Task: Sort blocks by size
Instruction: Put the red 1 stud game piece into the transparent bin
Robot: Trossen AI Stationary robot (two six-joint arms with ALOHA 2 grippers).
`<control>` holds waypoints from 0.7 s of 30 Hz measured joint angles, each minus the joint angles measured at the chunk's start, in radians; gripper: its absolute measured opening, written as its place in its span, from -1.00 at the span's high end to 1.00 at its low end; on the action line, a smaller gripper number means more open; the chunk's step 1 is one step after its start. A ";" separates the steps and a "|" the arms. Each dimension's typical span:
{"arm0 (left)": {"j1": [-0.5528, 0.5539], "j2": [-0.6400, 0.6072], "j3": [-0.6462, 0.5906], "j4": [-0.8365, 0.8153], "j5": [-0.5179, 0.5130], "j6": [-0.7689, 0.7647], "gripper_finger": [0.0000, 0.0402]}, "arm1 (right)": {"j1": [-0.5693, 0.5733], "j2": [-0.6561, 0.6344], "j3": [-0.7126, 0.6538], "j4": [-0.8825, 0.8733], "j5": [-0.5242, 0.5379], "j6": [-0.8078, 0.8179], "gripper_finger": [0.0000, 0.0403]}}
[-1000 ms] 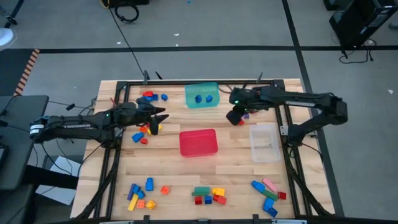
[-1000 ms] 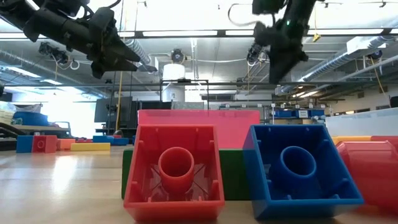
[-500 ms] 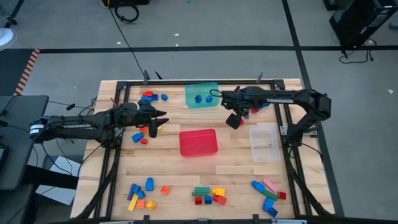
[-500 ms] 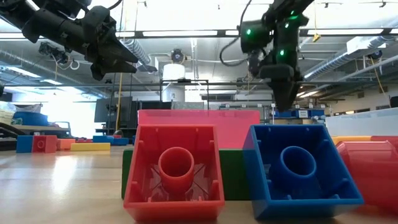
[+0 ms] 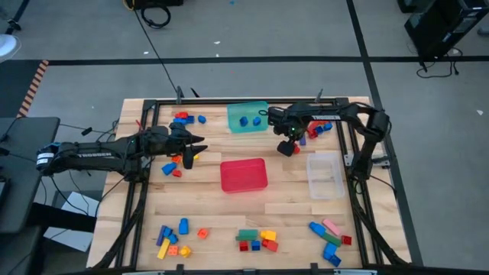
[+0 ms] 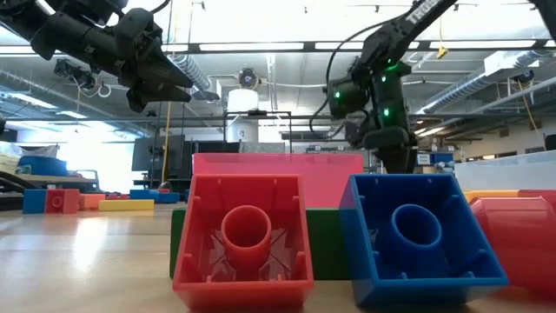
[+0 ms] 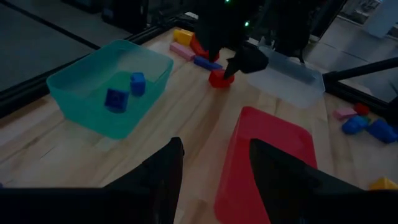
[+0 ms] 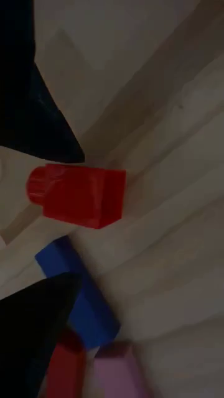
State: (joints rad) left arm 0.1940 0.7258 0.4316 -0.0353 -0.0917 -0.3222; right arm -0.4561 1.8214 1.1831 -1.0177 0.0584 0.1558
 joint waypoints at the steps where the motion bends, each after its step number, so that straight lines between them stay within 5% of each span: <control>1: 0.000 0.000 0.000 0.000 0.000 0.000 0.04 | 0.000 0.013 0.000 0.006 0.000 -0.011 -0.53; 8: 0.000 0.000 0.000 0.000 0.000 0.001 0.04 | 0.000 0.086 -0.001 0.022 -0.048 -0.024 -0.24; 15: 0.000 0.000 0.000 0.005 0.000 -0.002 0.04 | 0.002 0.094 0.001 0.035 -0.070 -0.014 0.27; 21: 0.000 0.001 0.000 0.024 -0.001 0.000 0.04 | 0.001 -0.025 -0.003 -0.006 -0.058 0.003 0.28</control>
State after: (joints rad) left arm 0.1940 0.7265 0.4316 -0.0114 -0.0925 -0.3222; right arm -0.4549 1.7968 1.1797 -1.0238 0.0002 0.1589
